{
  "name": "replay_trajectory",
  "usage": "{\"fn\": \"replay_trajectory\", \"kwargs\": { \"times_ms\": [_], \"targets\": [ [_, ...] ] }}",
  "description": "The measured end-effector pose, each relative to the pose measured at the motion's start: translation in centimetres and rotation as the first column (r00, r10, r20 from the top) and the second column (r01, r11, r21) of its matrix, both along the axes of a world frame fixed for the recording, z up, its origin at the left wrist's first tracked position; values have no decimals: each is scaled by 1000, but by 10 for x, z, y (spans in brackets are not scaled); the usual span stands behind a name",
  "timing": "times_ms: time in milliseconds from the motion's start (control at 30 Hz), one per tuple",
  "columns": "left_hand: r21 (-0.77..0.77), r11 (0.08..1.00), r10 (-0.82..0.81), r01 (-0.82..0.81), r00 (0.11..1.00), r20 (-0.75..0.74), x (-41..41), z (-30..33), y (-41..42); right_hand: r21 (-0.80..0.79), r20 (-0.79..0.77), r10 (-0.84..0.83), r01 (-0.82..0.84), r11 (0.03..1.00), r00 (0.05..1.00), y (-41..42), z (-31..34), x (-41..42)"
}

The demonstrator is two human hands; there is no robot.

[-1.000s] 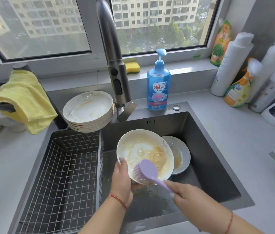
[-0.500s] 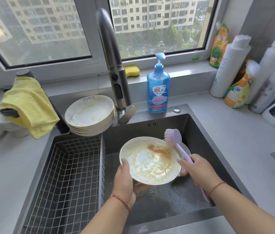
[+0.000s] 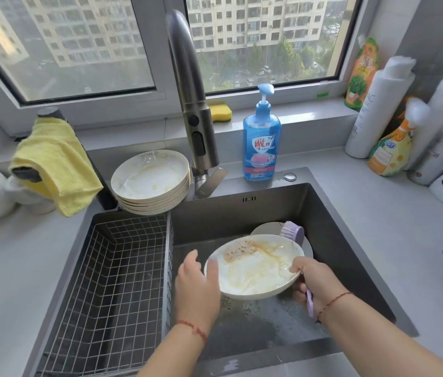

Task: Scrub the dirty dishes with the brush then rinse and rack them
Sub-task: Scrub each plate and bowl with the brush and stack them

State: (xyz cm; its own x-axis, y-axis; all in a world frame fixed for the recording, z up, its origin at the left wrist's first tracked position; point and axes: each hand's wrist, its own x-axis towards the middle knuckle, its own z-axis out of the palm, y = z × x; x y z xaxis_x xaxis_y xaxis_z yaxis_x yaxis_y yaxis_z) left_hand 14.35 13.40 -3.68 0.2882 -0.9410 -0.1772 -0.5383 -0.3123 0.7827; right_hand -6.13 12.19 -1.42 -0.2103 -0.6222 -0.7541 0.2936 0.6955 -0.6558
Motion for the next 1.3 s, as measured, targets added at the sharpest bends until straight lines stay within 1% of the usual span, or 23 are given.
{"fn": "replay_trajectory", "kwargs": {
  "times_ms": [33, 67, 100, 167, 200, 233, 267, 333, 400, 467, 533, 567, 633, 667, 733, 800, 933, 1000, 1067, 1133, 1233, 1267, 1300],
  "targets": [
    [-138, 986, -77, 96, 987, 139, -1, 1, 6, 16, -26, -9, 9, 1000, 1000, 0, 0, 1],
    [-230, 945, -182, 232, 959, 220, -4, 2, 12, 28, -50, -19, 20, 999, 999, 0, -1, 3],
    [-272, 882, -292, 386, 898, 328, -7, 1, 17, 37, -64, -29, 31, 999, 998, 0, -2, 4],
    [-246, 728, -398, 640, 687, 608, -16, -11, 22, 52, -59, -47, 50, 997, 997, 1, -5, 9],
    [-211, 670, -414, 712, 594, 689, -21, -13, 22, 56, -48, -53, 56, 997, 997, 2, -6, 12],
    [-159, 655, -428, 739, 536, 728, -26, -13, 19, 57, -43, -53, 55, 997, 998, 3, -7, 15],
    [-139, 653, -426, 744, 513, 745, -31, -13, 16, 56, -44, -42, 44, 997, 998, 4, -7, 18],
    [-187, 626, -352, 757, 489, 798, -35, -11, 13, 33, -38, -6, 7, 999, 999, 7, -4, 23],
    [-269, 559, -286, 784, 487, 825, -33, -17, 9, -19, -31, 24, -24, 1000, 999, 9, -1, 25],
    [-320, 563, -296, 762, 547, 783, -30, -18, 6, -62, -36, 59, -61, 996, 998, 10, 4, 25],
    [-334, 629, -352, 702, 641, 682, -27, -12, 4, -99, -56, 93, -98, 990, 994, 9, 10, 20],
    [-325, 702, -363, 633, 712, 601, -26, -5, 2, -112, -72, 103, -110, 988, 992, 8, 13, 17],
    [-244, 874, -289, 420, 853, 435, -23, 8, -1, -134, -119, 107, -123, 983, 987, 8, 15, 8],
    [-184, 927, -257, 328, 910, 326, -21, 12, -2, -143, -142, 108, -128, 981, 984, 8, 14, 4],
    [-195, 958, -185, 211, 972, 142, -15, 15, -5, -150, -177, 119, -147, 978, 977, 8, 11, -4],
    [-217, 963, -151, 158, 987, 47, -11, 21, -7, -161, -201, 136, -169, 972, 970, 10, 12, -8],
    [-190, 969, -164, 158, 986, -20, -5, 27, -12, -207, -261, 214, -271, 940, 941, 14, 20, -5],
    [-182, 969, -176, 167, 984, -35, -3, 28, -12, -251, -326, 273, -361, 898, 905, 16, 33, 0],
    [-171, 971, -178, 166, 983, -54, -2, 28, -14, -319, -391, 343, -475, 820, 854, 23, 52, 7],
    [-136, 981, -151, 137, 984, -97, -2, 27, -17, -343, -515, 424, -632, 695, 745, 36, 68, 17],
    [-70, 996, -75, 60, 967, -243, -2, 27, -18, -183, -765, 467, -845, 503, 443, 52, 72, 30],
    [-71, 996, -62, 44, 960, -272, -1, 26, -18, -140, -798, 460, -863, 486, 389, 53, 73, 30],
    [-79, 996, -65, 45, 962, -264, -1, 26, -17, -127, -804, 460, -865, 486, 377, 51, 73, 29]
  ]
}}
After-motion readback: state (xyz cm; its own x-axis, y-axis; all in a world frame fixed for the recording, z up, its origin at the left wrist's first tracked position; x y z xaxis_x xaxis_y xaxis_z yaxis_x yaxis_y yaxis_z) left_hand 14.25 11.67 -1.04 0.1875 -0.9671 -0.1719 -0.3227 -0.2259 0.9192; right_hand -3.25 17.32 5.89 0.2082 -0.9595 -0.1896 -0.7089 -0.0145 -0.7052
